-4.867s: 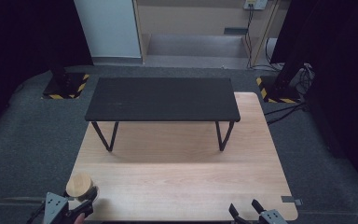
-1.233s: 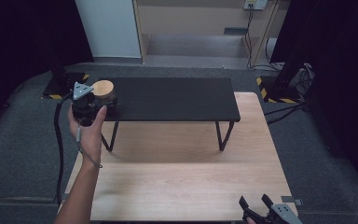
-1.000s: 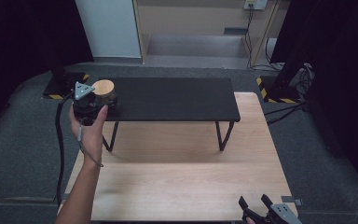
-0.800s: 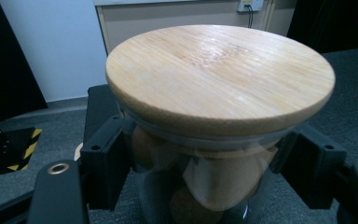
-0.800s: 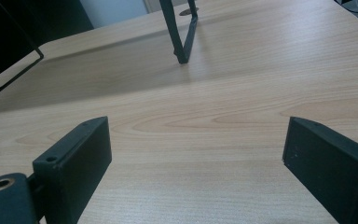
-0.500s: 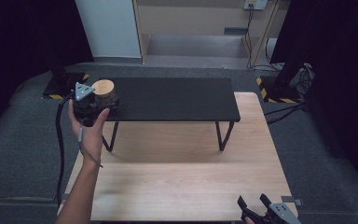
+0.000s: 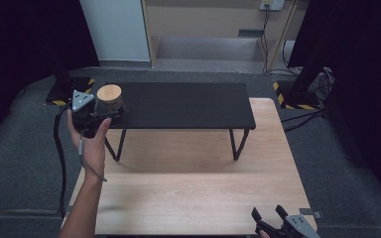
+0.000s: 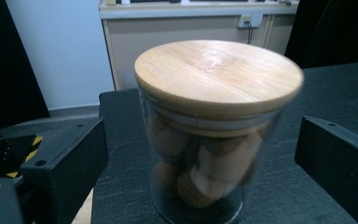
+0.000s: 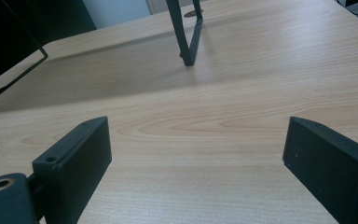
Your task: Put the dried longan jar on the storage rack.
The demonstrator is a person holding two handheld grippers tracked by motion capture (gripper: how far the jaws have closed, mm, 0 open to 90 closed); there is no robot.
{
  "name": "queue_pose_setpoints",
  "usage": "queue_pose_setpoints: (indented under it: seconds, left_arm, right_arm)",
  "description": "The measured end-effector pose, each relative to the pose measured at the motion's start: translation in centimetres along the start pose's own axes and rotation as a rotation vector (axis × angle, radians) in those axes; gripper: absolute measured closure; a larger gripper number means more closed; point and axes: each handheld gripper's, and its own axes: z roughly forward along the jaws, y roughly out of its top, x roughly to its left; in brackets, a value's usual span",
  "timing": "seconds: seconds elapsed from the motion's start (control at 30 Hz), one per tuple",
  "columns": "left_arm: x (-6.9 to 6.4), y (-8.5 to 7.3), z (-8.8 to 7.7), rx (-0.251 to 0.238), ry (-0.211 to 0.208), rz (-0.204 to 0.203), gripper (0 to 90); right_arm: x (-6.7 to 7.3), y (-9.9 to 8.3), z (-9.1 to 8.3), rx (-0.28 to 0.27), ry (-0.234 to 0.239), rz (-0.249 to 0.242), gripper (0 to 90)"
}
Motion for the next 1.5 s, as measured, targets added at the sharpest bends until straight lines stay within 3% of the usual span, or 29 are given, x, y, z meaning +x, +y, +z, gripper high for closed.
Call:
queue_pose_setpoints:
  seconds: [0.4, 0.77, 1.0, 1.5]
  left_arm:
    - [-0.2, -1.5, -3.0, -0.049, -0.016, 0.001, 1.5]
    - [-0.3, -4.8, -5.8, -0.094, -0.022, -0.024, 2.4]
    - [-0.6, -7.0, -7.5, -0.091, -0.023, -0.034, 2.6]
    - [-1.1, -12.6, -9.6, -0.025, -0.043, -0.068, 2.3]
  right_arm:
    - [0.5, 0.2, 0.0, -0.003, 0.01, -0.007, 7.8]
    - [0.8, 0.1, 0.0, -0.004, 0.018, -0.013, 7.7]
    - [0.9, 0.1, 0.2, -0.008, 0.025, -0.016, 7.7]
    - [1.3, -0.2, 0.5, -0.002, 0.042, -0.021, 7.6]
